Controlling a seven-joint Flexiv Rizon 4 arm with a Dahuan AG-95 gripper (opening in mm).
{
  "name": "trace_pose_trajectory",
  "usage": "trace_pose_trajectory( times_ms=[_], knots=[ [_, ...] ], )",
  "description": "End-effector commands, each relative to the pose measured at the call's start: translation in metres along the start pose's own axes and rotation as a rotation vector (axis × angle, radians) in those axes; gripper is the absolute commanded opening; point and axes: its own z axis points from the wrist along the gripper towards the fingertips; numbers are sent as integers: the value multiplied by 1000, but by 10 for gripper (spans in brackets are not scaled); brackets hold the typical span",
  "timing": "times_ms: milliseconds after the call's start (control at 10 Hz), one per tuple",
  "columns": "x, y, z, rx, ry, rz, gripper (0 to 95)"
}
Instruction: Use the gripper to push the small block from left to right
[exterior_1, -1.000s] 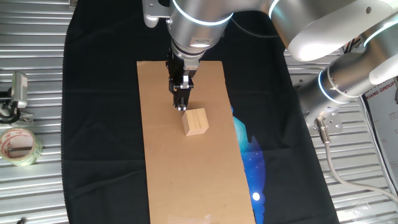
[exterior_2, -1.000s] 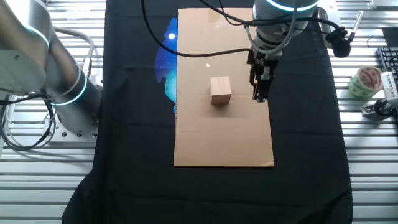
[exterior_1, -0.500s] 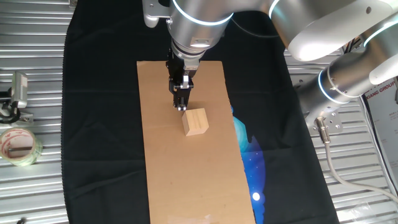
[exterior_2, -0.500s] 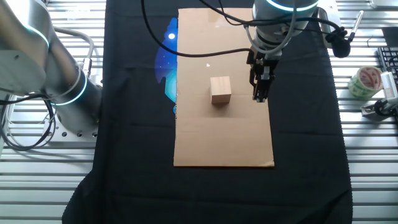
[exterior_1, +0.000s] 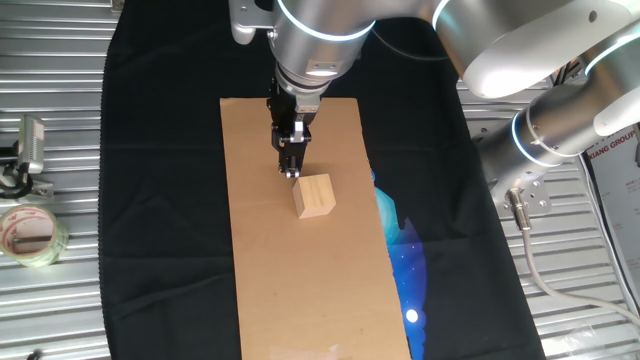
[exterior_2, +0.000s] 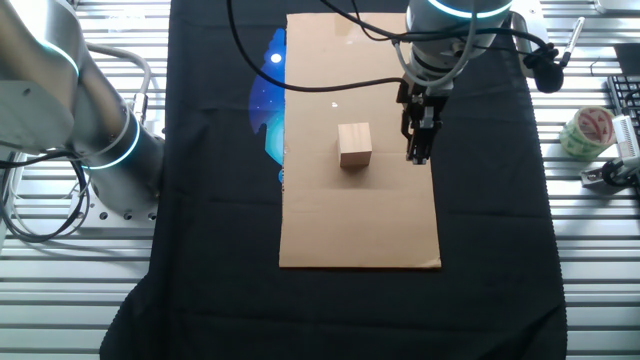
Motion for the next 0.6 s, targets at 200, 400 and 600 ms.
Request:
trace_pose_trajectory(
  times_ms=[200, 400, 600],
  knots=[
    [0, 0, 0, -29, -50, 68, 0],
    [0, 0, 0, -25, -48, 69, 0],
    [0, 0, 0, -22, -47, 69, 0]
  ],
)
